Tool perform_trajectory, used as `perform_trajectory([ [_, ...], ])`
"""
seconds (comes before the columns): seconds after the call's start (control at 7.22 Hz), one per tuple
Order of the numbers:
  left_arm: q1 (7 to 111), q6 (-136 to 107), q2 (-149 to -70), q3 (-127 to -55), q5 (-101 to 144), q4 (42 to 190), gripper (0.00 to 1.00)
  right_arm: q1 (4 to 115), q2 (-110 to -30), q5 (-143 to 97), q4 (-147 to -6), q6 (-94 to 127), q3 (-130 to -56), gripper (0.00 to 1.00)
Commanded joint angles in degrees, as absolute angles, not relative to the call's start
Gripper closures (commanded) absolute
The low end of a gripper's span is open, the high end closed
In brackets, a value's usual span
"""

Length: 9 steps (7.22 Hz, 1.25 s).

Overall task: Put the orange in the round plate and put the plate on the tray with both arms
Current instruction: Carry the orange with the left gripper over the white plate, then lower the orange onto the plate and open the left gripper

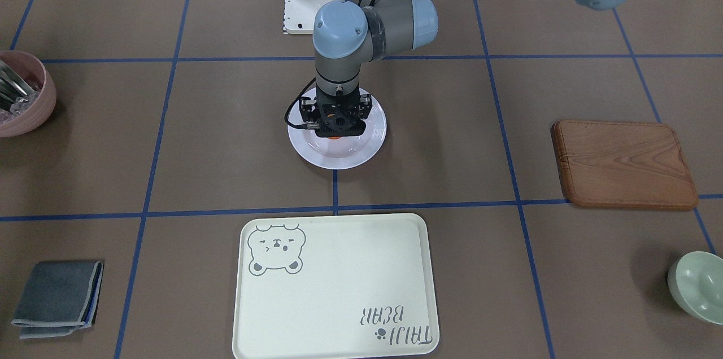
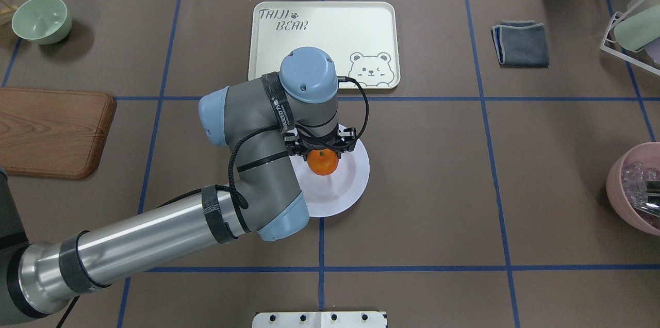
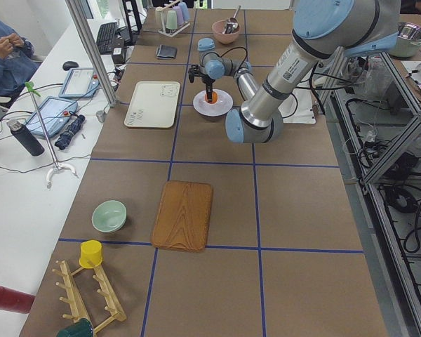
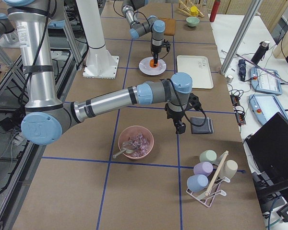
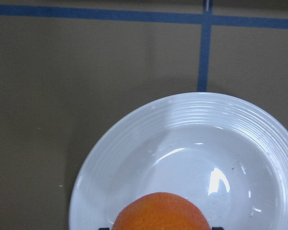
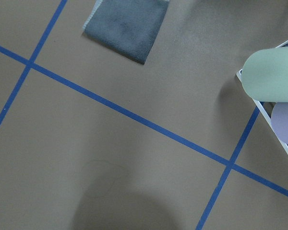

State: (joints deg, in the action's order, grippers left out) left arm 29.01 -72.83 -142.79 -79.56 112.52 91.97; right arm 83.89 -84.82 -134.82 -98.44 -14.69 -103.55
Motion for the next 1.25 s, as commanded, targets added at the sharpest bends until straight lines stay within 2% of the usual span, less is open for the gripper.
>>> perform_trajectory([
  [0.0,28.7,-72.9,-142.1,-79.3,112.2,92.2,0.76,83.8,-84.8,-134.8,-98.4,-14.7,-103.5,0.0],
  [0.14,28.7,-72.9,-142.0,-79.4,112.2,92.2,0.1,83.7,-84.8,-134.8,-98.4,-14.7,-103.5,0.0],
  [0.28,28.8,-72.9,-141.9,-80.8,112.6,92.0,0.02,83.7,-84.6,-134.7,-97.9,-14.7,-103.5,0.0],
  [0.69,33.8,-72.6,-135.5,-94.6,113.9,91.3,0.02,83.1,-84.6,-134.7,-95.2,-11.8,-103.4,0.0],
  [0.97,41.1,-65.4,-133.4,-95.8,116.4,91.3,0.02,81.3,-82.9,-134.7,-95.2,-9.4,-103.0,0.0],
  [1.11,45.0,-59.8,-130.1,-96.1,118.8,91.8,0.02,78.9,-80.4,-134.8,-94.8,-0.9,-103.6,0.0],
])
